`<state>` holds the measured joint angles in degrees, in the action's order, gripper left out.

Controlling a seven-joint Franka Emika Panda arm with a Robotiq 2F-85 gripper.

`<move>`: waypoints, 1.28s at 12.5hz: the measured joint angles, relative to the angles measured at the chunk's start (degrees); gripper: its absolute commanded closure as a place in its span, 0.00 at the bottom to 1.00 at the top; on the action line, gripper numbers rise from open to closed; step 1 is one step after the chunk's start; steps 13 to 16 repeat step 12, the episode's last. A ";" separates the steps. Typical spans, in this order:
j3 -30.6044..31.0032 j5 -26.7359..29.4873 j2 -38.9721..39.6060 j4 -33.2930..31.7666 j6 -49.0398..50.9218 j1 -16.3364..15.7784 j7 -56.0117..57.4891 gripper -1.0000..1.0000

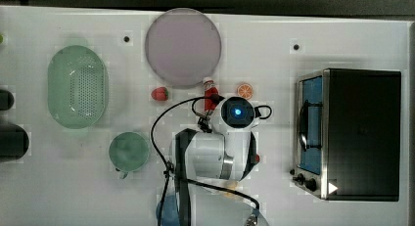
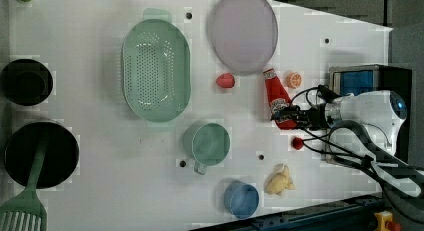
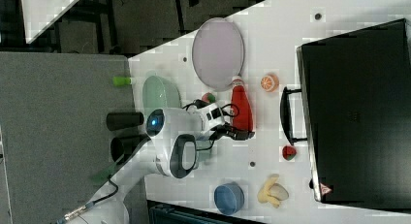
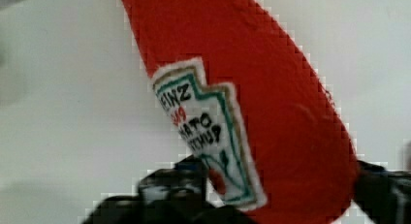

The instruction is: Pick ketchup from plate and place it on table.

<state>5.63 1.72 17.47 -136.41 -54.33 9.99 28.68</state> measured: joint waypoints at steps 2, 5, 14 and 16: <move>-0.02 -0.05 -0.64 0.67 0.03 0.31 0.00 0.00; 0.32 0.02 -4.63 2.57 2.41 0.42 -0.13 0.00; 1.30 0.11 -14.12 22.10 23.70 0.36 -14.60 0.00; 1.30 0.11 -14.12 22.10 23.70 0.36 -14.60 0.00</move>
